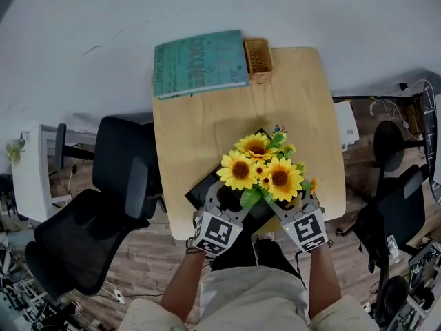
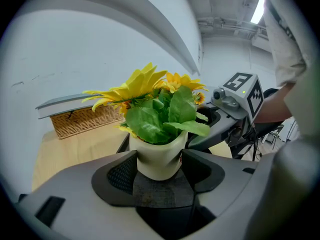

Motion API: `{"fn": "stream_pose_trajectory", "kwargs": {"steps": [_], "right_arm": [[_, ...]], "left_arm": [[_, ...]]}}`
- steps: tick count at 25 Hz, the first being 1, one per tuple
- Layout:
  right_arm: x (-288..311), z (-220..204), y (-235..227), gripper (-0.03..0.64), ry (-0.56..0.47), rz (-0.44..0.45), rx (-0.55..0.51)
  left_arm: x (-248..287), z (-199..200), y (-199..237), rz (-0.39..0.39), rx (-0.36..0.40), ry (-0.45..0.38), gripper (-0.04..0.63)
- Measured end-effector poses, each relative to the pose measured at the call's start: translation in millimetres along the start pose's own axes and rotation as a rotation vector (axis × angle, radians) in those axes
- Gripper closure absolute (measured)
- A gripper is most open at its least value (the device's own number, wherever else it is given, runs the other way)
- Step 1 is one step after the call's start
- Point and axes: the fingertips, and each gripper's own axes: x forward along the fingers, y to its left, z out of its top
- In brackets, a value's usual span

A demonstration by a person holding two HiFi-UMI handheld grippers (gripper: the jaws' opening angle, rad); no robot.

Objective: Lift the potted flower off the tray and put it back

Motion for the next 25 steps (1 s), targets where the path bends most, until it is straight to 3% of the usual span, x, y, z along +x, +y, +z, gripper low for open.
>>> {"fn": "stream_pose_trajectory", "kwargs": {"steps": [25], "right_arm": [[13, -12, -1, 0.298, 0.038, 0.003, 0.010]], "left_arm": [[6, -9, 4, 0.001, 0.058, 0.053, 0.314]]}}
